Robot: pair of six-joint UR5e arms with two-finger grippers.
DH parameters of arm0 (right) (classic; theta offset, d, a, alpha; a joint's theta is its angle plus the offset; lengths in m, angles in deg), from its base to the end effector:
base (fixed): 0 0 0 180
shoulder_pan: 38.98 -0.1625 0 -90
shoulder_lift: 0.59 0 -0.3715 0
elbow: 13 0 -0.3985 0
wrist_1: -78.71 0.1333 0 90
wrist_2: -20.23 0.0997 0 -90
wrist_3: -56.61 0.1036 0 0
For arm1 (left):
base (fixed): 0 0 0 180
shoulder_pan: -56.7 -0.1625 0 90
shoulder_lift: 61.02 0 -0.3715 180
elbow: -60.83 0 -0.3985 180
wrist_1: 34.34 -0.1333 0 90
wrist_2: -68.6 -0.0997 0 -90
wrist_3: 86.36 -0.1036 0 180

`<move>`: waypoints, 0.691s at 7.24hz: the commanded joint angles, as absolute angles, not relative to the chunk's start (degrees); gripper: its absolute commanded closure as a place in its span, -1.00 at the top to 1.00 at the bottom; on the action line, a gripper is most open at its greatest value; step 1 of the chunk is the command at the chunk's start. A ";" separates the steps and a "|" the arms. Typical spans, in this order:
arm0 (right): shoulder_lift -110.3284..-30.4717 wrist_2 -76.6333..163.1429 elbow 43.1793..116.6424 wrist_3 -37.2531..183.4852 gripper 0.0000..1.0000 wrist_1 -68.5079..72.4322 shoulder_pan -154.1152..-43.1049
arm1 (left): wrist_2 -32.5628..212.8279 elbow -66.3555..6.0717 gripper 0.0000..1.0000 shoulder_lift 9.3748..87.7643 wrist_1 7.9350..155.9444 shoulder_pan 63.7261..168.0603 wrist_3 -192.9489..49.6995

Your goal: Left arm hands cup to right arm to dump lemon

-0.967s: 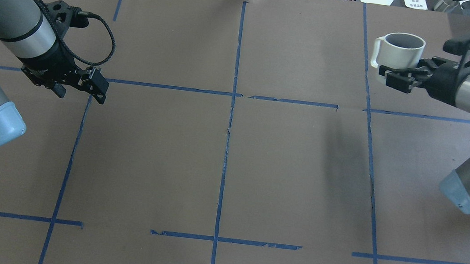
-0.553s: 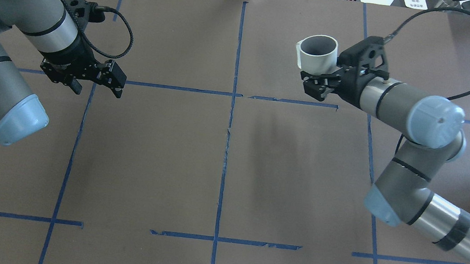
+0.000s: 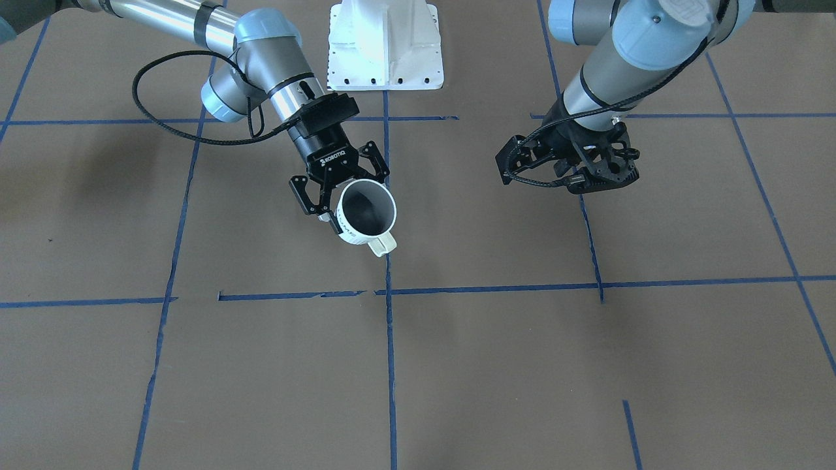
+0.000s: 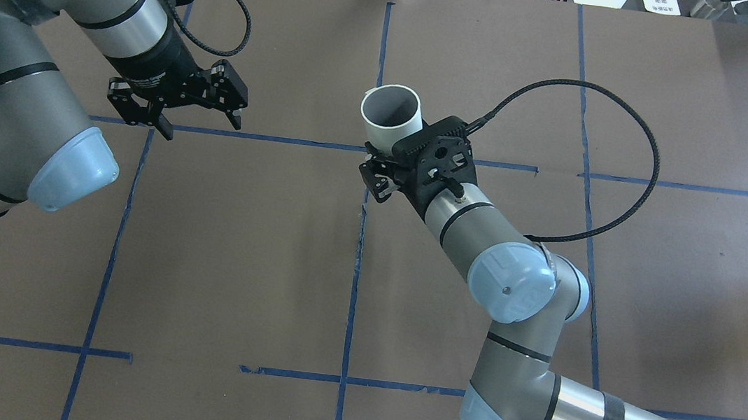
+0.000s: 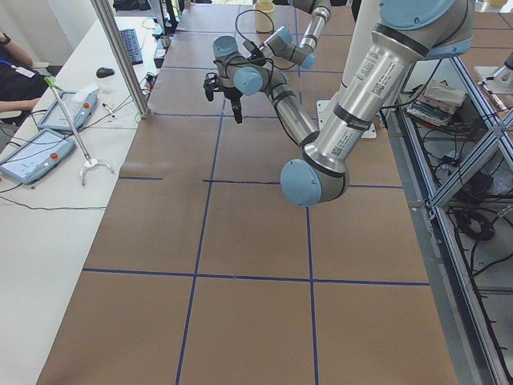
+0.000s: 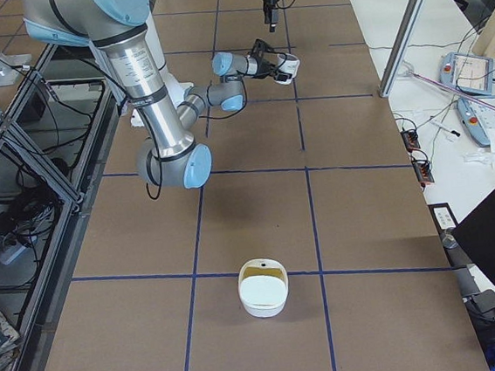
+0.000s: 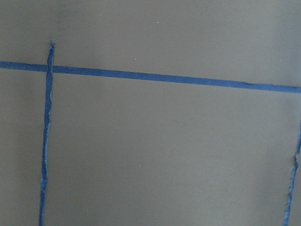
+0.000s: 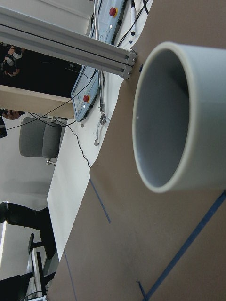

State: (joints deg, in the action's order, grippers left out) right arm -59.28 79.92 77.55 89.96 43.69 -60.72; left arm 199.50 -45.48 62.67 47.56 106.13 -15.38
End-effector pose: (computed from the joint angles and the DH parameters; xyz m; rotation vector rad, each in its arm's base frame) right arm -0.5130 -0.4044 0.1749 1.2508 -0.8704 -0.0858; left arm 0.3332 -0.4898 0.1580 -0.1697 0.9607 -0.2273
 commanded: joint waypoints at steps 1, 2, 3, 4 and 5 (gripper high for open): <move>-56.15 75.09 74.55 90.80 -0.44 43.55 -58.32 | 200.87 -45.34 1.00 67.10 47.66 106.09 -3.60; -56.05 74.29 74.46 90.80 -0.42 43.55 -57.71 | 200.79 -45.17 1.00 68.86 47.58 105.48 -2.17; -56.05 74.11 74.45 90.80 -0.40 43.64 -57.44 | 200.79 -43.60 1.00 71.40 47.57 105.13 -1.20; -56.14 74.20 74.45 90.63 -0.33 43.55 -57.35 | 200.87 -40.89 1.00 73.69 47.66 104.60 -0.23; -56.57 74.46 74.45 89.41 -0.25 43.03 -57.35 | 200.70 -39.38 1.00 74.58 47.66 103.73 -0.22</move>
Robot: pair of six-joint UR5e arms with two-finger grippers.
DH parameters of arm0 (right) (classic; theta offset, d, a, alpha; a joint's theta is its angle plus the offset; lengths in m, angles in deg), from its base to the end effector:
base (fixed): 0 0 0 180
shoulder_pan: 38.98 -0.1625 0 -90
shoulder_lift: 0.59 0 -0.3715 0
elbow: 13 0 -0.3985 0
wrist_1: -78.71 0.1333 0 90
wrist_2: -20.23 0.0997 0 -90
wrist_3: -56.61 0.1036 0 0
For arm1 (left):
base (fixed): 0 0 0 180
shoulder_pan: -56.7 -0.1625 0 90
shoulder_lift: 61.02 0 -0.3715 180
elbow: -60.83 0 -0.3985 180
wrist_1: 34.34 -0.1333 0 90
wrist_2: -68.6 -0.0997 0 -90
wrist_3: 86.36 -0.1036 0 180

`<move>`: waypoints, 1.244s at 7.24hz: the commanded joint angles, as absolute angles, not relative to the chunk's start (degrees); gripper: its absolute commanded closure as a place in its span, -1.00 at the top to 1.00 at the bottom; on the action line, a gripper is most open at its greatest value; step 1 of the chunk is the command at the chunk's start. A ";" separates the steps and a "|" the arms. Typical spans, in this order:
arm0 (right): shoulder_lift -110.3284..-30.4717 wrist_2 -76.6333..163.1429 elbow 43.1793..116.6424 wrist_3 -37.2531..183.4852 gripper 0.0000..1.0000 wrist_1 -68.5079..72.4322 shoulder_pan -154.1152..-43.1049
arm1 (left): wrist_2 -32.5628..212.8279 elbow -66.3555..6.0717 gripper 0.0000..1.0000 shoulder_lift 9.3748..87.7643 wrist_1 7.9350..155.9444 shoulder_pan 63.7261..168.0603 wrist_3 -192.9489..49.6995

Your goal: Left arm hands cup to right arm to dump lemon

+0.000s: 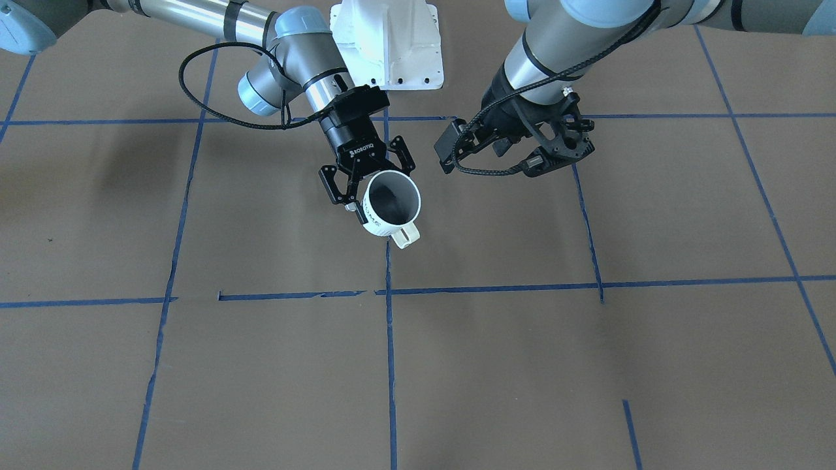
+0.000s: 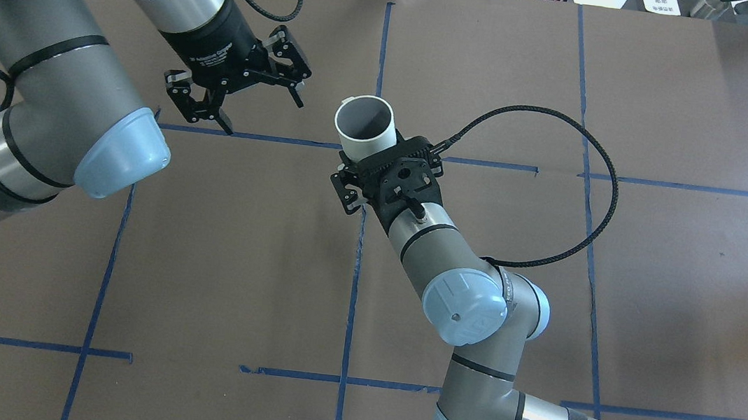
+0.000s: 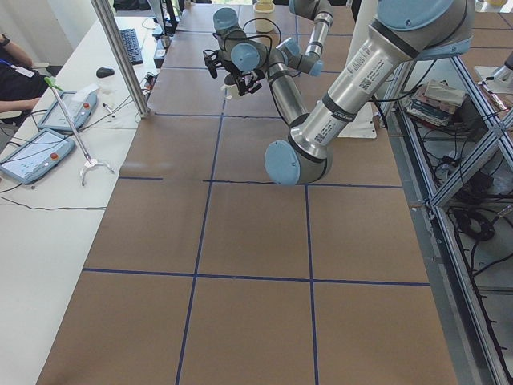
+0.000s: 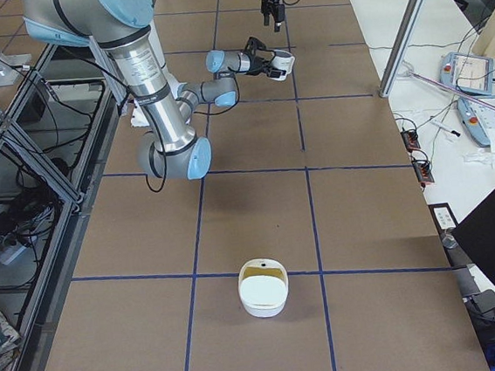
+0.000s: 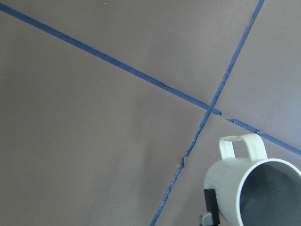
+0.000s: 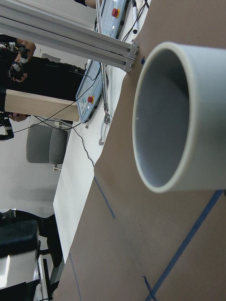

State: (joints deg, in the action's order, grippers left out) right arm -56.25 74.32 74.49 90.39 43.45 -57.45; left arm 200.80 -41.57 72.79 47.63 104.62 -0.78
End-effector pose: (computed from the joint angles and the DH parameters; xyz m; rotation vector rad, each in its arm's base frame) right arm -0.5435 -0.3861 0.1646 1.2672 -0.8441 -0.0531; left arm 0.3565 -0.4899 0.0763 -0.2680 1.0269 -0.3779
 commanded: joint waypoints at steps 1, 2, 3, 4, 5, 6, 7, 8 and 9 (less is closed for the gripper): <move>-56.40 74.37 74.45 83.57 -0.20 40.94 -57.35 | 200.70 -39.19 1.00 74.59 47.66 103.72 -0.22; -56.23 74.29 74.63 80.81 -0.20 40.74 -57.26 | 200.70 -38.67 1.00 74.68 47.66 103.46 -0.22; -56.14 74.20 74.72 80.79 -0.20 40.83 -56.91 | 200.70 -38.06 0.98 74.77 48.01 103.19 -0.31; -56.05 74.20 75.07 81.05 -0.20 41.09 -56.47 | 200.70 -37.70 0.95 74.77 48.27 103.10 -0.31; -56.05 74.11 75.24 81.48 -0.20 41.27 -56.29 | 200.70 -37.18 0.93 74.85 48.36 103.02 -0.22; -55.70 74.11 75.25 81.49 -0.19 41.53 -56.12 | 200.70 -37.00 0.89 75.12 48.45 102.49 0.04; -55.35 73.94 75.25 81.66 -0.19 41.71 -55.86 | 200.70 -36.91 0.82 75.12 48.71 101.79 0.39; -55.35 73.85 75.25 82.36 -0.19 41.71 -55.77 | 200.61 -36.47 0.71 75.03 50.54 101.26 1.87; -55.35 73.93 75.25 82.45 -0.19 41.62 -55.77 | 200.52 -35.25 0.63 75.03 53.26 100.82 3.89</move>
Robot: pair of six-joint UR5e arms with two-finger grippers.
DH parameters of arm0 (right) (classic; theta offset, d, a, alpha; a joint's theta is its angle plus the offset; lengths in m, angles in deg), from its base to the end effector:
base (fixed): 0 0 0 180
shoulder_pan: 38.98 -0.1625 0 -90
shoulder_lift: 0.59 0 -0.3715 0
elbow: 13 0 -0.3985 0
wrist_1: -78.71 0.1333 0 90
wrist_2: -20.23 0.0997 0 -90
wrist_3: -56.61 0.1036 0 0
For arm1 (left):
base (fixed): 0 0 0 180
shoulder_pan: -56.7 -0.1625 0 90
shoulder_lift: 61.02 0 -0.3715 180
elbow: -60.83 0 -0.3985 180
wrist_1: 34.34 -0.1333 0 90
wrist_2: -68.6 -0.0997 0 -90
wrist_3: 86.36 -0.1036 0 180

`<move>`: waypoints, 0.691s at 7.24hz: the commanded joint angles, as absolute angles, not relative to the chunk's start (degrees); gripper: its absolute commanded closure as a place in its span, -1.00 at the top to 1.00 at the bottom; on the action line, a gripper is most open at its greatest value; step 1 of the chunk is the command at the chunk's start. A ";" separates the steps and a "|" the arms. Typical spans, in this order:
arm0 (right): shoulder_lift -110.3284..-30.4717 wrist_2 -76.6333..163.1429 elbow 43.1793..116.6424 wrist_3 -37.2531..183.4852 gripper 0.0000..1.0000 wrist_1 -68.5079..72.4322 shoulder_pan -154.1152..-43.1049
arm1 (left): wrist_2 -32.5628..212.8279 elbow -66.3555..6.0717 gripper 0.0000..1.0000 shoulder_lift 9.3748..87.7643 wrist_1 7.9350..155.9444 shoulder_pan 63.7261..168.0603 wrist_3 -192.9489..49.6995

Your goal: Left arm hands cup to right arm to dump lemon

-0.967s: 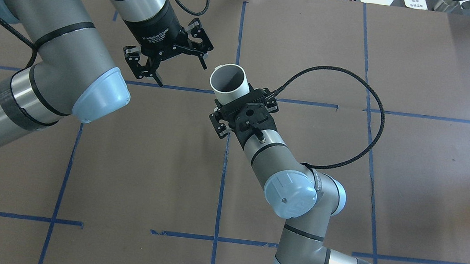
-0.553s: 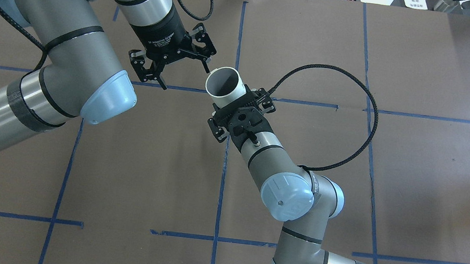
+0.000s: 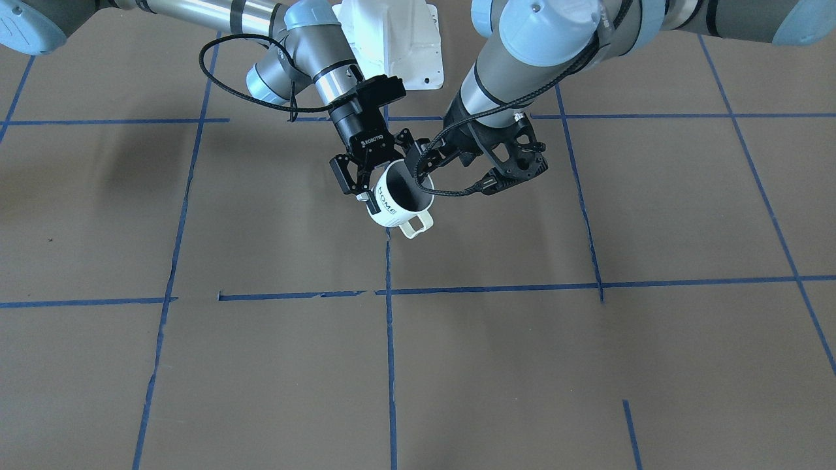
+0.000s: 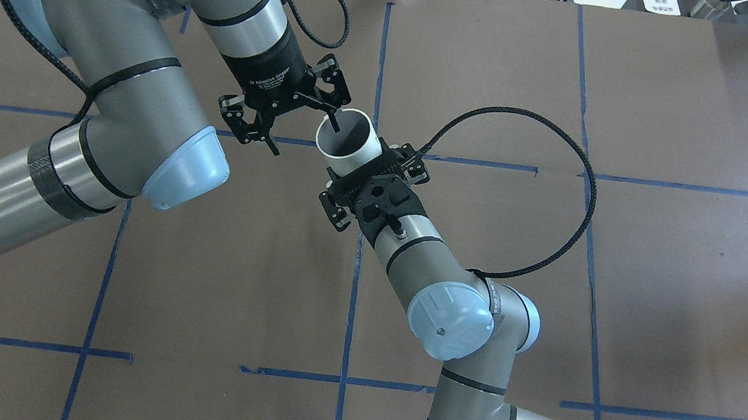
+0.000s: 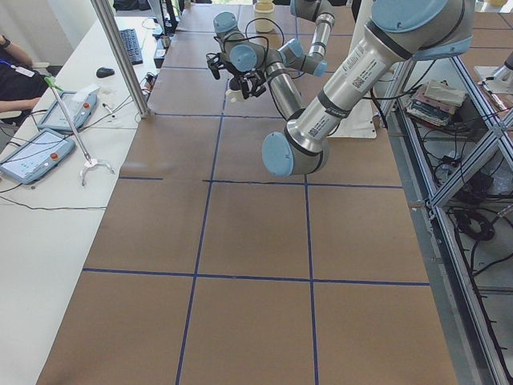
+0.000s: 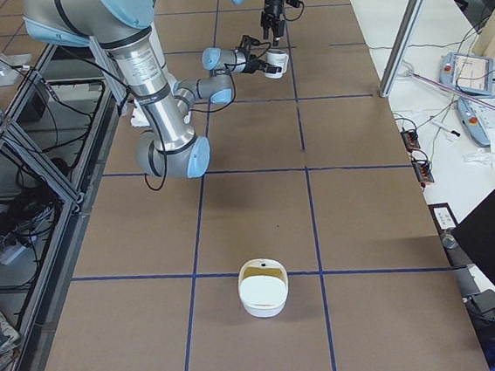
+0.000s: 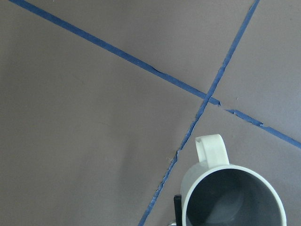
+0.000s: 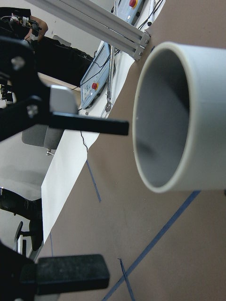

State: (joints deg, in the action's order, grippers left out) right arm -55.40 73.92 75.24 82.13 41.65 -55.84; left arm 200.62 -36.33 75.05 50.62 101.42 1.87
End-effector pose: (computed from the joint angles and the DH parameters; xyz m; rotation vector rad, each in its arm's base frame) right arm -0.5525 -0.3708 0.1524 1.3177 -0.7630 -0.1870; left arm 0.4026 -0.4887 0.0780 -0.3170 1.0109 -0.3707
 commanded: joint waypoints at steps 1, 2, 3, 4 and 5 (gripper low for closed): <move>-55.09 73.93 75.25 82.45 -0.19 41.62 -55.59 | 200.44 -34.71 0.57 75.03 54.24 100.47 4.43; -55.08 73.93 75.25 82.45 -0.19 41.62 -55.59 | 200.44 -34.80 0.37 75.03 54.25 100.47 4.52; -55.00 73.93 75.25 82.45 -0.19 41.71 -55.50 | 200.35 -34.71 0.20 74.94 54.34 100.29 4.44; -55.00 73.93 75.25 82.45 -0.19 41.71 -55.50 | 200.35 -34.71 -0.08 74.77 54.34 99.86 4.26; -54.91 73.93 75.33 82.45 -0.19 41.71 -55.50 | 200.26 -34.71 -0.12 74.68 54.34 99.68 4.26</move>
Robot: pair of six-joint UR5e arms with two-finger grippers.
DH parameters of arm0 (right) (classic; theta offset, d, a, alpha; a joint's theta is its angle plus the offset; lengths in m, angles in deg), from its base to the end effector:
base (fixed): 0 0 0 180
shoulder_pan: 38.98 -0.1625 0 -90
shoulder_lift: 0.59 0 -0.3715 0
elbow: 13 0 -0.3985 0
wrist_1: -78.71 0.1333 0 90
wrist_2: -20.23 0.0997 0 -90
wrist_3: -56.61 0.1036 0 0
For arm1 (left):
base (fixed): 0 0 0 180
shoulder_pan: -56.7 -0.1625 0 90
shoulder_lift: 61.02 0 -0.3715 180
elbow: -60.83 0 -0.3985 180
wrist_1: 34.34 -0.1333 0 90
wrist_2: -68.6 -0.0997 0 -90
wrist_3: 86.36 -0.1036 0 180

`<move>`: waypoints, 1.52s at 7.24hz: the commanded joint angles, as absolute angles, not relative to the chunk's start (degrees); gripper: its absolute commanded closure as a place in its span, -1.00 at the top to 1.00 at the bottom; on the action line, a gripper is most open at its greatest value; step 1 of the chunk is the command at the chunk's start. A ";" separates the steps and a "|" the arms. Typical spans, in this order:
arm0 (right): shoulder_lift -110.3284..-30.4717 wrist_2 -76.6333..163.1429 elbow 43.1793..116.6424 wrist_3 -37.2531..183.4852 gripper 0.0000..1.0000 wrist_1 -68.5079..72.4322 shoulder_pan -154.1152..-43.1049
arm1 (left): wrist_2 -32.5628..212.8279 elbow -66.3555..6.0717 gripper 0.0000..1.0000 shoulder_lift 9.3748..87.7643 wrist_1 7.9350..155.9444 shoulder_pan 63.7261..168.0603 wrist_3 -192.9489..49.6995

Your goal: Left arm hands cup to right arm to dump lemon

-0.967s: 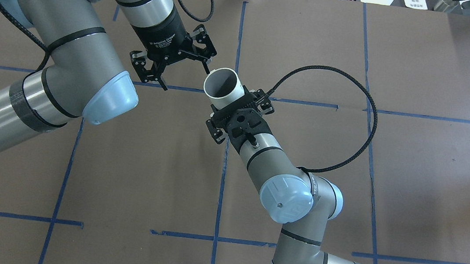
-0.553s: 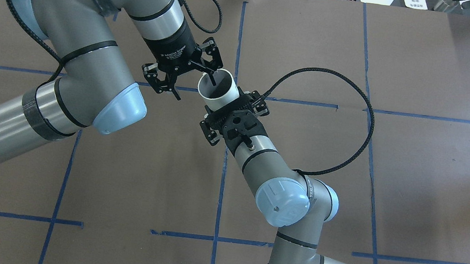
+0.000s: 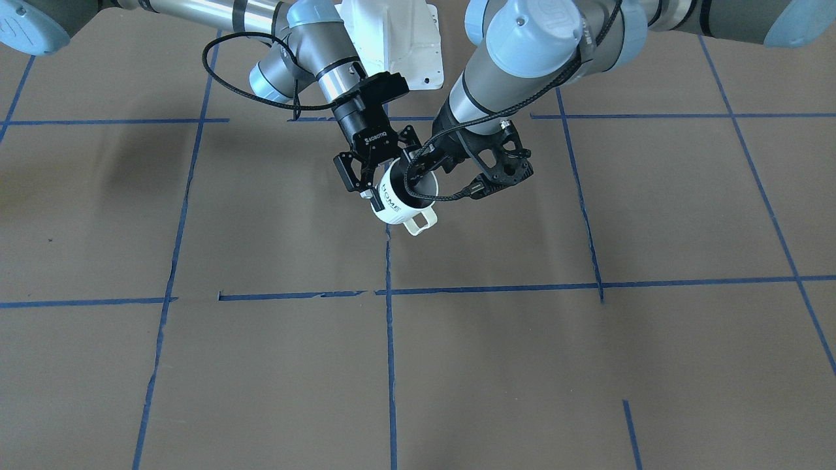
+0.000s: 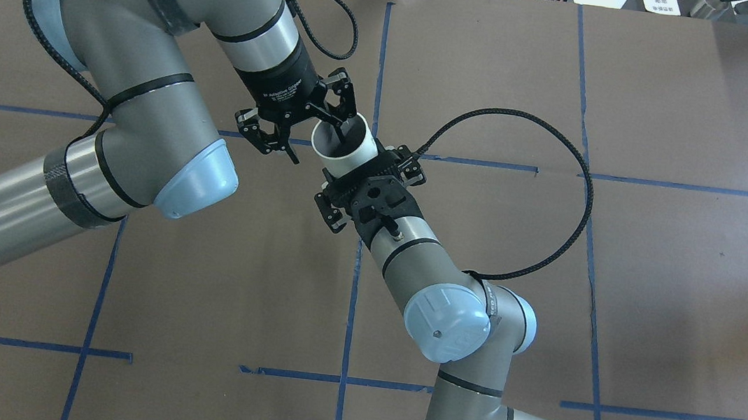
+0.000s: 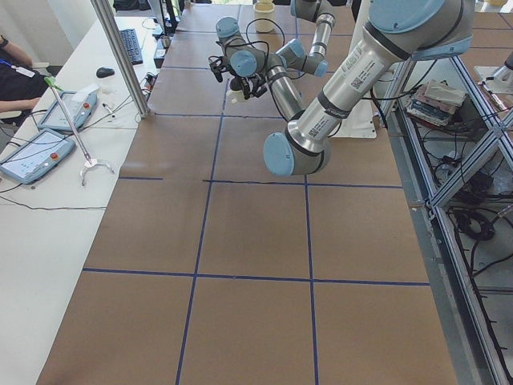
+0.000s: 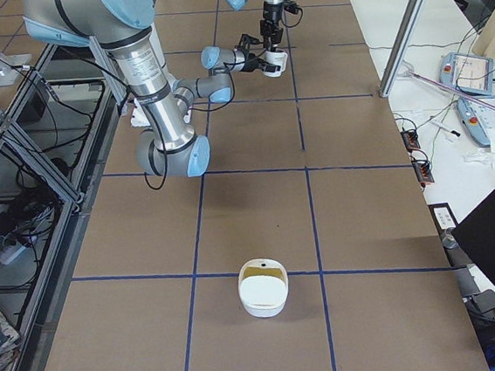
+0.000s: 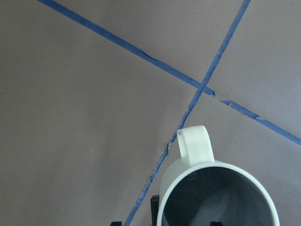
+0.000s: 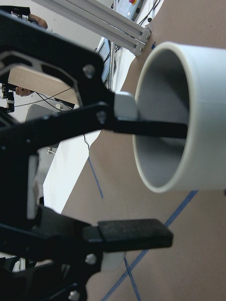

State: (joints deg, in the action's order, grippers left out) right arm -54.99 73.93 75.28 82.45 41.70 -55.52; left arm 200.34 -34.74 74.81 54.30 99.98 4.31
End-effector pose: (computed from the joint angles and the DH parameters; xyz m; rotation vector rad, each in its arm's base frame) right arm -0.5542 -0.3676 0.1474 1.3172 -0.7775 -0.1828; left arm 0.4206 -0.4845 0.0832 -0.3321 1.0257 -0.3742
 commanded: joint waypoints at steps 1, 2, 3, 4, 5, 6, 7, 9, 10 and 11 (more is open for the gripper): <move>-55.00 74.02 75.33 82.45 -0.19 41.71 -55.50 | 200.26 -34.71 -0.23 74.50 54.34 99.68 4.17; -54.91 74.02 75.33 82.45 -0.19 41.71 -55.50 | 200.26 -34.71 -0.34 74.50 54.34 99.76 4.09; -54.91 74.02 75.33 82.45 -0.19 41.71 -55.50 | 200.26 -34.71 -0.35 74.50 54.43 99.68 4.00; -54.91 74.02 75.33 82.45 -0.19 41.71 -55.50 | 200.35 -34.71 -0.35 74.42 54.34 99.76 3.91; -55.00 74.02 75.33 82.45 -0.16 41.71 -55.50 | 200.26 -34.80 -0.69 74.41 54.34 99.68 4.00; -55.00 74.02 75.25 82.72 0.47 42.23 -55.50 | 200.35 -34.71 -1.00 74.41 54.34 99.76 3.91; -55.08 74.02 74.98 83.33 0.94 44.41 -55.41 | 200.35 -34.71 -1.00 74.41 54.34 99.76 3.91; -55.61 74.02 74.98 83.33 0.98 44.87 -55.24 | 200.35 -34.71 -1.00 74.41 54.34 99.76 3.91; -55.61 74.02 74.98 83.25 0.98 44.87 -55.24 | 200.35 -34.71 -1.00 74.41 54.34 99.76 3.91; -55.61 74.02 74.98 83.25 0.98 44.87 -55.24 | 200.35 -34.71 -1.00 74.33 54.34 99.76 4.00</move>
